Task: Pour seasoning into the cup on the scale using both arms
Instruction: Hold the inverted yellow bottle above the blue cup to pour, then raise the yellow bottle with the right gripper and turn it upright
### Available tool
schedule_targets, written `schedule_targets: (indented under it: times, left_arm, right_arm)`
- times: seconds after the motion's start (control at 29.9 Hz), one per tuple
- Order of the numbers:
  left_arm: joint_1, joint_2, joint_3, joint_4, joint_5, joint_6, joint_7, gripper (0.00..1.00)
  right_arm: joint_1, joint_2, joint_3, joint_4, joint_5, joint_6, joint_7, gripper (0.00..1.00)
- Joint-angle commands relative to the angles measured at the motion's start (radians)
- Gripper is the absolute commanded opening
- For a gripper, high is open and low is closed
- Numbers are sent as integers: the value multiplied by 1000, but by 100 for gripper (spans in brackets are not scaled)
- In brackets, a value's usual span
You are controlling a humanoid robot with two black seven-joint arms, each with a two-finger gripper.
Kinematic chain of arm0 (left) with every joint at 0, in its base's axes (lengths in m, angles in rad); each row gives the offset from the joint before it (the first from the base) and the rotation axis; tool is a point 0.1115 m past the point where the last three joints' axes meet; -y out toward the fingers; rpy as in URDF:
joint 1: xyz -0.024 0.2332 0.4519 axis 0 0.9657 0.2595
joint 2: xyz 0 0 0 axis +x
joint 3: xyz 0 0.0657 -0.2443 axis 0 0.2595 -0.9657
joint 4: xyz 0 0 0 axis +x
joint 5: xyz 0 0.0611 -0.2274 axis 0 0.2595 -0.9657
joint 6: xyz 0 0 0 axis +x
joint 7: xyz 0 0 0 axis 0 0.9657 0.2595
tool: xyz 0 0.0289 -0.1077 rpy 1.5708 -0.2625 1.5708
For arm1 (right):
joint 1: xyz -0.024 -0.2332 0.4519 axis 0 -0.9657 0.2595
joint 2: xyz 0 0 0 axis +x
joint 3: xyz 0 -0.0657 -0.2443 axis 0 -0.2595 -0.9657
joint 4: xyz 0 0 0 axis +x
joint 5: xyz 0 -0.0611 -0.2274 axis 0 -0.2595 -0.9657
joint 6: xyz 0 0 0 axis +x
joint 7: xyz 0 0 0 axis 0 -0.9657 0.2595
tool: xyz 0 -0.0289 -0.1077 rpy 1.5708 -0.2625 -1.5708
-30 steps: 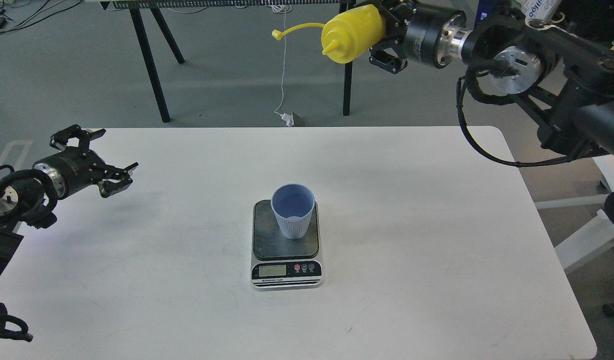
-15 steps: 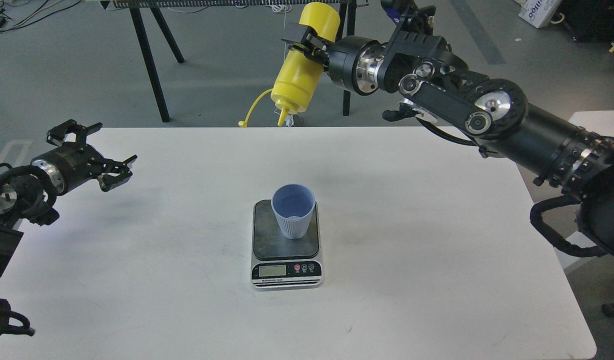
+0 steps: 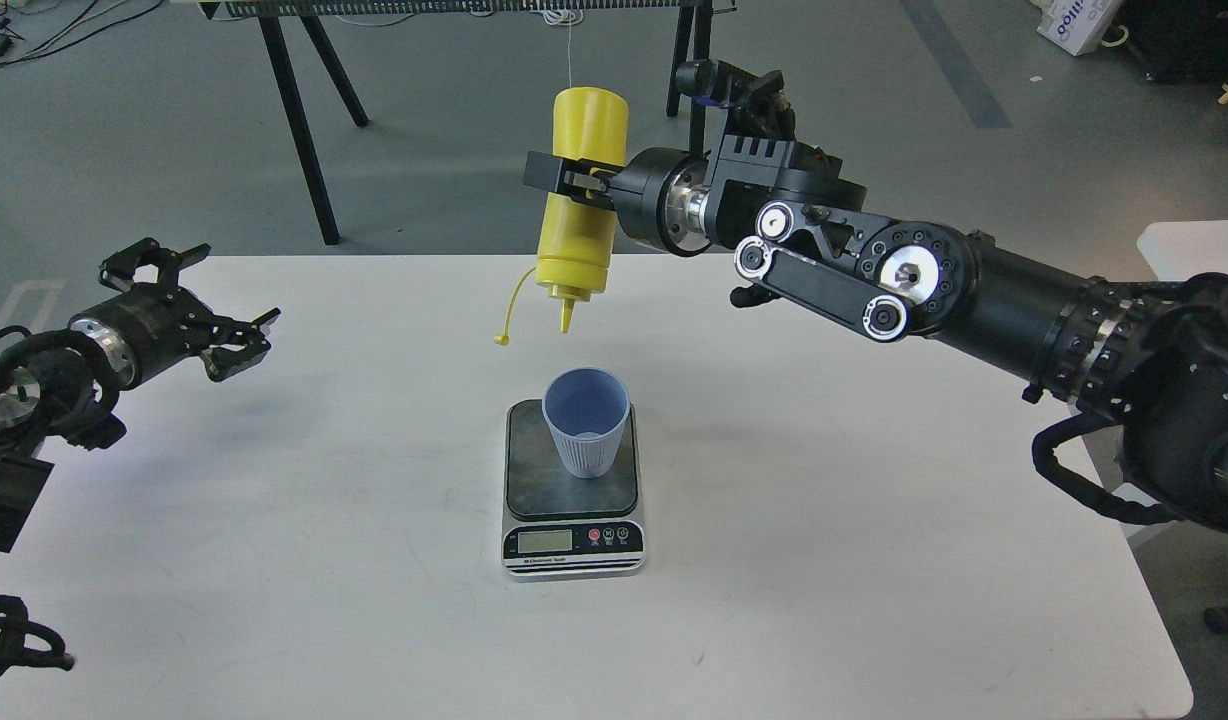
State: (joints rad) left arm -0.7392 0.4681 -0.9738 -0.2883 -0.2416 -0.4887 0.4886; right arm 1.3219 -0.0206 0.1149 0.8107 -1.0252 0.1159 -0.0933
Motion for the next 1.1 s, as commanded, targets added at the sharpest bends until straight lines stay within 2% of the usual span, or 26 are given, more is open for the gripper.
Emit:
schedule_targets:
  times: [0.0, 0.77, 0.87, 1.07]
  left_arm:
    - [0, 0, -2, 0, 1, 0, 0, 100]
    - [0, -19, -2, 0, 1, 0, 0, 100]
    - [0, -19, 0, 0, 1, 0, 0, 100]
    - [0, -8, 7, 0, 4, 0, 0, 100]
  right_arm:
    - [-1, 19, -29, -4, -16, -10, 0, 2]
    - [-1, 21, -74, -5, -19, -16, 0, 2]
    - [0, 21, -38, -10, -12, -39, 0, 2]
    - [3, 21, 164, -28, -1, -53, -13, 2]
